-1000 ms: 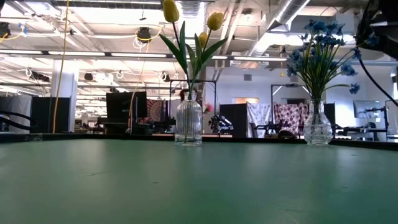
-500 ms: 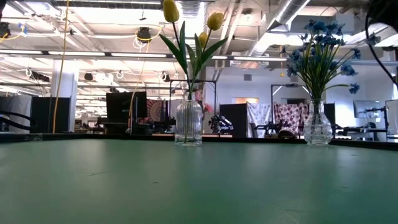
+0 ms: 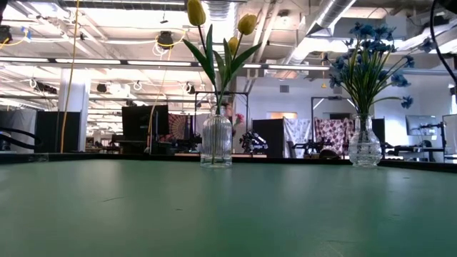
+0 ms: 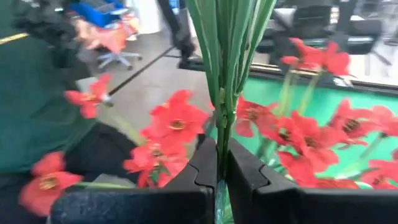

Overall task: Sort flowers into vase by color
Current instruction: Put the red flowers into the yellow vase

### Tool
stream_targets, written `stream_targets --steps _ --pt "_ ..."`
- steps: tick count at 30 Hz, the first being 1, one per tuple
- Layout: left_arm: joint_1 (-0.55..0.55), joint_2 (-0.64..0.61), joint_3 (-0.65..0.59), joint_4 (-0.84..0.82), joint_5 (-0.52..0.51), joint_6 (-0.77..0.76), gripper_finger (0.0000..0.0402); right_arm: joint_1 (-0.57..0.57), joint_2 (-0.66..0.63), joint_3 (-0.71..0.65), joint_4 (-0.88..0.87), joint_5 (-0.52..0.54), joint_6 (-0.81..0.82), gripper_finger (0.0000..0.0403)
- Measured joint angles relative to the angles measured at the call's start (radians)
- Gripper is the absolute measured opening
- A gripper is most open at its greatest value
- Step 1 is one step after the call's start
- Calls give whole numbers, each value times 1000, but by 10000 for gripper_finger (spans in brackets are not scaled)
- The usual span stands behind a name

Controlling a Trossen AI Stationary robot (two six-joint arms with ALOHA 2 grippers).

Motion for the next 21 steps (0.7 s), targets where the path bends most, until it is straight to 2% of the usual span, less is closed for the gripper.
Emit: stream_targets --steps 8,10,12,14,19,21 --pt "0 2 0 5 0 0 192 6 79 0 -135 116 203 42" --pt "1 3 -12 61 0 14 192 10 102 0 -169 124 271 42" --pt "1 2 -78 221 5 33 192 8 122 0 -203 131 337 42" --pt "2 3 -189 459 43 55 192 7 135 0 -222 145 386 42" --pt "5 38 -484 1152 139 40 192 8 142 0 -221 147 397 42" --pt "-1 81 -531 1311 147 43 192 8 142 0 -222 147 398 42"
